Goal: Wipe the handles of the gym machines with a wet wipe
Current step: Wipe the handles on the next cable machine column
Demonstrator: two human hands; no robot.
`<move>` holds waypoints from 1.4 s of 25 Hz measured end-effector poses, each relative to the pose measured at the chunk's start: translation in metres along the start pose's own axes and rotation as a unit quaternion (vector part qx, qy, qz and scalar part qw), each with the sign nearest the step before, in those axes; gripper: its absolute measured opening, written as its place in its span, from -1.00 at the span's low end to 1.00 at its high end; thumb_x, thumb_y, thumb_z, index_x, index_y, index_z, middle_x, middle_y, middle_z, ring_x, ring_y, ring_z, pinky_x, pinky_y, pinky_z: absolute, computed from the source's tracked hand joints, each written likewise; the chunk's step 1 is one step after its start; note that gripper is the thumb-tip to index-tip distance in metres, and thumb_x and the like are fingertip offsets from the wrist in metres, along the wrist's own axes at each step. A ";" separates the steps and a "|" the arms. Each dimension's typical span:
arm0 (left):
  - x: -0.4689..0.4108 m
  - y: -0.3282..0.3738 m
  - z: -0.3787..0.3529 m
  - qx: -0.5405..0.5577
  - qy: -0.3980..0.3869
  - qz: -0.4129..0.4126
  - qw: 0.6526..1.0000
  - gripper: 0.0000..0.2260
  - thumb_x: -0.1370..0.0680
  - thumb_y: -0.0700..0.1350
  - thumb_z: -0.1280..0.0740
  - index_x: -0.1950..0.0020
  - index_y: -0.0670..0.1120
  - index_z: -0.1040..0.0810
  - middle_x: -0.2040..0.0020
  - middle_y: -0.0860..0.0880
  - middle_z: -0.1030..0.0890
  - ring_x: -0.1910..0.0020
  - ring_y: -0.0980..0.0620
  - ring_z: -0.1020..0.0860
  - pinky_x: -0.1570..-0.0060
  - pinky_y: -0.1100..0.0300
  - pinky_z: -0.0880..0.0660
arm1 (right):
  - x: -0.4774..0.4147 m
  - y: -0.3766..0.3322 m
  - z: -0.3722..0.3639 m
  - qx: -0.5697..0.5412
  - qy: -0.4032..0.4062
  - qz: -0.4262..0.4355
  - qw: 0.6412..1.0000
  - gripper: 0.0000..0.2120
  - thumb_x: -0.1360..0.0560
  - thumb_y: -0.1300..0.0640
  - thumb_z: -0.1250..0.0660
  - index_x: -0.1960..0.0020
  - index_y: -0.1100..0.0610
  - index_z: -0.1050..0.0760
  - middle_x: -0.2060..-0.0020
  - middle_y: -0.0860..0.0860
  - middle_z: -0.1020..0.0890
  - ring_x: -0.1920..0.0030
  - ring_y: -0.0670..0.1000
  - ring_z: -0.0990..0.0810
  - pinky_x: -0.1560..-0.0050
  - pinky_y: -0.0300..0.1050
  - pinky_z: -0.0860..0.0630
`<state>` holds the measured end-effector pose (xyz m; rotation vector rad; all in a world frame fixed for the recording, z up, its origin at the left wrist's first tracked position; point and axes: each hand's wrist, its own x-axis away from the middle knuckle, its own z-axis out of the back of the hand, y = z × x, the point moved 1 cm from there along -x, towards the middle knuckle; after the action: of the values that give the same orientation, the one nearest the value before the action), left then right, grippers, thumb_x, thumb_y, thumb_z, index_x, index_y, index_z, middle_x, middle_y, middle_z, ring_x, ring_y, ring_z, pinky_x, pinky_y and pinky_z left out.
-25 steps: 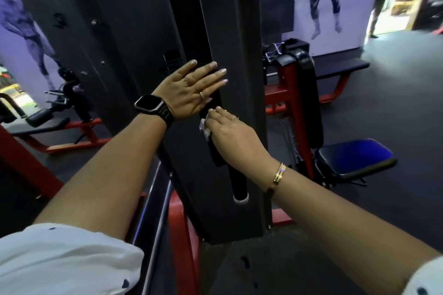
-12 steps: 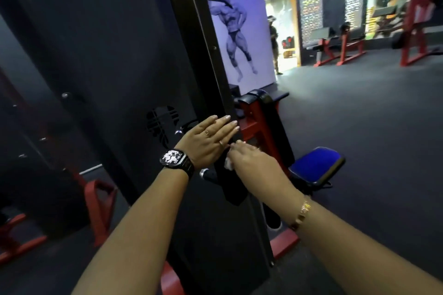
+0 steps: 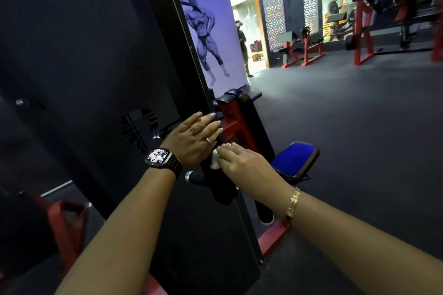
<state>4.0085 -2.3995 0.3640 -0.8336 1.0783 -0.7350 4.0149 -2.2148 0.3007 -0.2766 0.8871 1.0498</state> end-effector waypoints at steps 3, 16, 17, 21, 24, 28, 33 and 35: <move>-0.002 0.001 -0.006 0.010 0.039 0.008 0.999 -0.75 -0.54 -0.07 -0.30 -0.15 -0.08 -0.65 -0.16 -0.03 -0.64 -0.24 -0.05 -0.55 -0.36 0.02 -0.30 | 0.017 0.009 0.008 0.012 0.026 0.005 1.000 -0.61 -0.50 0.29 -0.01 0.04 0.25 -0.63 0.05 0.13 -0.66 -0.02 0.11 -0.66 -0.01 -0.08 -0.62; -0.004 -0.002 -0.046 0.050 0.134 -0.040 0.989 -0.70 -0.60 -0.07 -0.12 -0.02 -0.11 -0.64 -0.05 -0.07 -0.65 -0.23 -0.11 -0.55 -0.45 -0.01 -0.09 | 0.005 0.004 -0.018 0.172 -0.033 0.030 0.984 -0.73 -0.54 0.31 -0.17 -0.11 0.23 -0.61 -0.22 0.15 -0.58 -0.29 0.14 -0.50 -0.35 0.03 -0.39; -0.004 -0.002 -0.046 0.052 0.141 -0.036 0.988 -0.70 -0.60 -0.07 -0.11 -0.01 -0.12 -0.63 -0.03 -0.07 -0.65 -0.22 -0.11 -0.55 -0.46 0.00 -0.07 | 0.012 0.005 -0.012 0.183 -0.033 0.033 0.982 -0.73 -0.54 0.32 -0.17 -0.10 0.24 -0.61 -0.22 0.15 -0.57 -0.29 0.13 -0.51 -0.34 0.01 -0.40; -0.006 -0.002 -0.050 0.055 0.187 -0.025 0.980 -0.75 -0.57 -0.08 -0.17 0.05 -0.14 -0.62 0.03 -0.07 -0.65 -0.18 -0.10 -0.58 -0.48 0.00 -0.04 | 0.037 0.005 0.014 0.171 0.006 -0.023 0.985 -0.76 -0.48 0.39 -0.26 -0.08 0.26 -0.61 -0.19 0.15 -0.60 -0.20 0.13 -0.58 -0.13 -0.02 -0.57; -0.006 0.002 -0.054 0.057 0.212 -0.019 0.975 -0.81 -0.52 -0.09 -0.25 0.09 -0.14 -0.61 0.07 -0.08 -0.64 -0.13 -0.12 -0.59 -0.46 -0.01 -0.13 | 0.015 -0.001 0.005 0.147 0.053 -0.103 0.982 -0.69 -0.39 0.45 -0.37 -0.10 0.23 -0.62 -0.19 0.14 -0.60 -0.18 0.11 -0.59 -0.08 -0.04 -0.59; -0.007 0.003 -0.055 0.069 0.215 -0.014 0.974 -0.82 -0.53 -0.10 -0.24 0.13 -0.15 -0.59 0.15 -0.08 -0.61 -0.05 -0.13 -0.60 -0.45 -0.02 -0.15 | 0.013 0.005 -0.011 0.125 -0.028 -0.127 0.984 -0.46 -0.35 0.44 -0.41 -0.28 0.11 -0.53 -0.27 0.10 -0.55 -0.26 0.10 -0.54 -0.16 -0.04 -0.54; -0.008 0.002 -0.055 0.055 0.202 -0.018 0.978 -0.76 -0.56 -0.11 -0.18 0.13 -0.17 -0.60 0.18 -0.09 -0.61 0.01 -0.13 -0.61 -0.43 -0.04 -0.18 | 0.023 -0.009 -0.021 0.119 0.065 -0.210 0.968 -0.64 -0.49 0.25 -0.24 -0.27 0.25 -0.53 -0.26 0.16 -0.55 -0.28 0.12 -0.52 -0.24 0.03 -0.49; -0.009 0.005 -0.054 0.055 0.197 -0.011 0.979 -0.76 -0.56 -0.10 -0.18 0.16 -0.17 -0.59 0.20 -0.09 -0.60 0.02 -0.12 -0.61 -0.42 -0.04 -0.20 | 0.016 -0.013 -0.032 0.146 0.028 -0.208 0.967 -0.51 -0.49 0.04 -0.25 -0.33 0.28 -0.46 -0.31 0.18 -0.49 -0.35 0.12 -0.45 -0.35 0.03 -0.39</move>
<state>3.9557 -2.4015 0.3509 -0.6183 1.3673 -0.9960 4.0127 -2.2298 0.2657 -0.2308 0.9700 0.5163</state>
